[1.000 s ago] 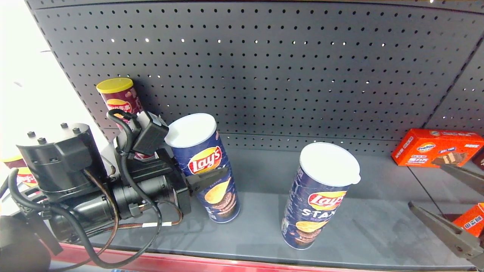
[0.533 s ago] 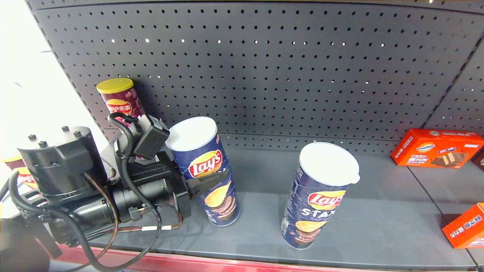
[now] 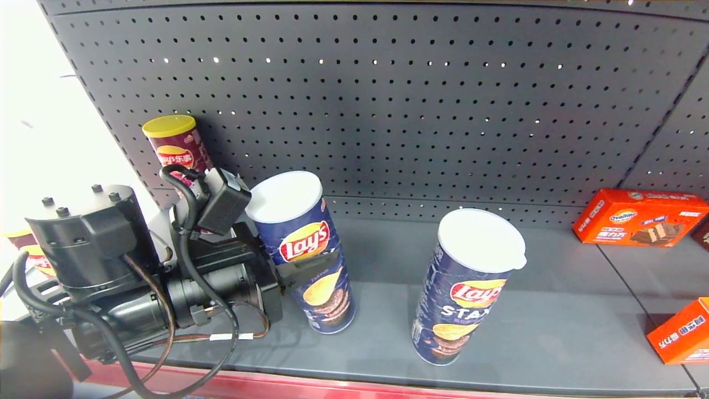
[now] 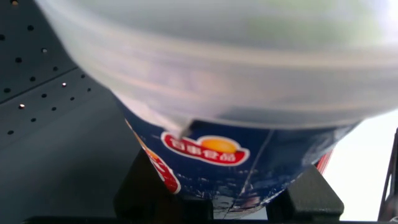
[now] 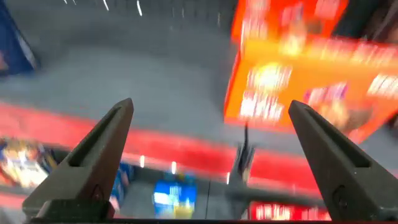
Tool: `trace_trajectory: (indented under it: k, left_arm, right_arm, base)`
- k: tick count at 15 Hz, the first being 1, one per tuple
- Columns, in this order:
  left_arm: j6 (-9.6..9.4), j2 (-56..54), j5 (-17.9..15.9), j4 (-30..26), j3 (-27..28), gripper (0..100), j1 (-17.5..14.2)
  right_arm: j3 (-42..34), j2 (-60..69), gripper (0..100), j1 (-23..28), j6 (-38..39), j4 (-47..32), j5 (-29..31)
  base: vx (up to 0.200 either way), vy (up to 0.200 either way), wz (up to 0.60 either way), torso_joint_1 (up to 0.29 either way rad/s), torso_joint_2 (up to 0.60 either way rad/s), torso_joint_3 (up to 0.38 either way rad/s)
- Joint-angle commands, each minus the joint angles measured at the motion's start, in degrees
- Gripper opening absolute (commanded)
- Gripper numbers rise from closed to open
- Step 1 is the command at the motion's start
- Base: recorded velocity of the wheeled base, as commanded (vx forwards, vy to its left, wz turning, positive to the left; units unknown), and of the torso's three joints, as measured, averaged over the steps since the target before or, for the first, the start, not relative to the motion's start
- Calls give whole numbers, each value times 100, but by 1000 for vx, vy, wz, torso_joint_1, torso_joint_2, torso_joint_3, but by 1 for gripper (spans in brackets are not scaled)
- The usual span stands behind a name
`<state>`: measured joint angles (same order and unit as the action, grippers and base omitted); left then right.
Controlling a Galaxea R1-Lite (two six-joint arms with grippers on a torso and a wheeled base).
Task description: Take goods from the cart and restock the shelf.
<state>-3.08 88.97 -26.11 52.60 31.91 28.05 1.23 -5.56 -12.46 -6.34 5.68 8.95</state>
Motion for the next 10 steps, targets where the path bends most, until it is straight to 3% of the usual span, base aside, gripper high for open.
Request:
trace_trajectory:
  k: [1,2,3,5,6,8,10]
  left_arm:
    - [1,-116,1,-4,-45,0,7]
    - [1,-116,1,-4,-36,0,7]
    - [1,-116,1,-4,-27,0,7]
    - [1,-125,1,-4,25,0,7]
    - [1,-125,1,-4,17,0,7]
    - [1,-160,-8,-22,17,0,25]
    - [-8,-143,-17,-4,25,0,51]
  right_arm:
    - [-123,29,100,-11,-8,-155,-517]
    - [-123,29,100,-11,71,-181,-921]
    - [-123,20,100,-46,282,-190,-895]
    - [-123,20,100,-72,669,-208,54]
    - [-123,20,100,-72,581,-208,-33]
    - [-123,29,100,-81,344,-199,-833]
    - [-79,20,100,-81,318,-691,-1282]
  base:
    - [0,0,0,0,0,0]
    - [0,0,0,0,0,0]
    - [0,0,0,0,0,0]
    - [0,0,0,0,0,0]
    - [0,0,0,0,0,0]
    - [0,0,0,0,0,0]
    - [0,0,0,0,0,0]
